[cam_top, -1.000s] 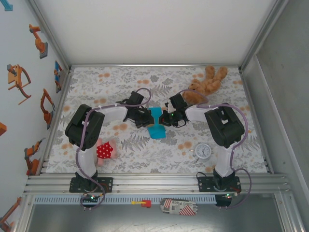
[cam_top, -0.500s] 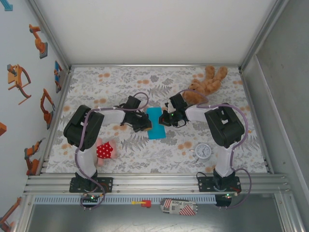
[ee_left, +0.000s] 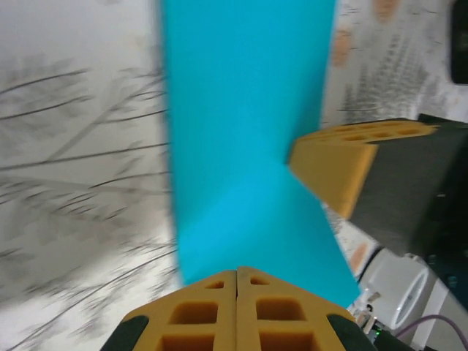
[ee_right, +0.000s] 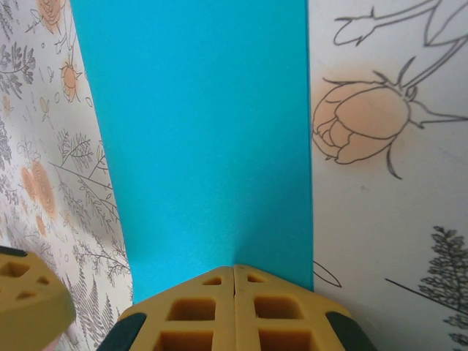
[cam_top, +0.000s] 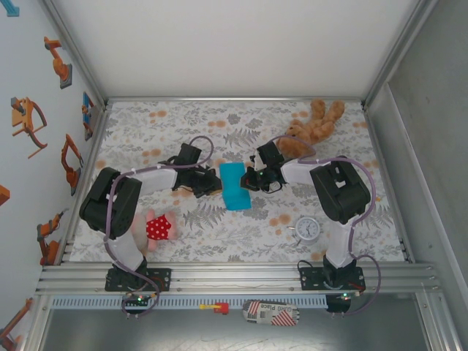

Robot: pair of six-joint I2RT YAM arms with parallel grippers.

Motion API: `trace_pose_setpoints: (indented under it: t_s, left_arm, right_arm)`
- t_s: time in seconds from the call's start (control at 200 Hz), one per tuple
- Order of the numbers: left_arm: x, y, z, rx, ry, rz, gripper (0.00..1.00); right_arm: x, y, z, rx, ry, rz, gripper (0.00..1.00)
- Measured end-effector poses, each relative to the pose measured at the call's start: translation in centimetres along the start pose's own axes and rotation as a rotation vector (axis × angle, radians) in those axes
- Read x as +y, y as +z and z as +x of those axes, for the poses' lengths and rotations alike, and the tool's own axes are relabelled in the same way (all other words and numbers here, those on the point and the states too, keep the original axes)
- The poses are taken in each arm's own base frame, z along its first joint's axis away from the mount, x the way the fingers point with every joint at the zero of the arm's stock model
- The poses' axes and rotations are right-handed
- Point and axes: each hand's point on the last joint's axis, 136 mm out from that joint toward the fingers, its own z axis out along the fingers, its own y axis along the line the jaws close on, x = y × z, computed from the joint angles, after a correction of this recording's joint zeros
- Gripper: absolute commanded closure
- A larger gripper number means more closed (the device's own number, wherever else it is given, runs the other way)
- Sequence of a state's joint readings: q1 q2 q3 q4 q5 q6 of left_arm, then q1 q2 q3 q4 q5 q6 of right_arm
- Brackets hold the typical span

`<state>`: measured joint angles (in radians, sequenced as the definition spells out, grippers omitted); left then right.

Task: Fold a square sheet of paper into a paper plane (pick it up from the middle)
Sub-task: First fold the square sheet of paper in half at the center of the table.

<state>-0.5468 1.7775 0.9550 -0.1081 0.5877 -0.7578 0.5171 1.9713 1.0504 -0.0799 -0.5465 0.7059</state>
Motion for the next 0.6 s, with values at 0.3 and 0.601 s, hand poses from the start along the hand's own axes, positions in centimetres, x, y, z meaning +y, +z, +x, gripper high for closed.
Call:
trace_pose_setpoints:
  t_s: [0.3,0.601]
  left_arm:
    - [-0.7,4.3,1.9,0.086,0.011,0.012,0.98]
    - [1.5,3.3,3.6,0.079,0.02,-0.001,0.98]
  right_arm:
    - [0.0,0.0,0.0,0.0,0.0,-0.005,1.0]
    - [0.0,0.0,0.0,-0.001,0.001,-0.012,1.0]
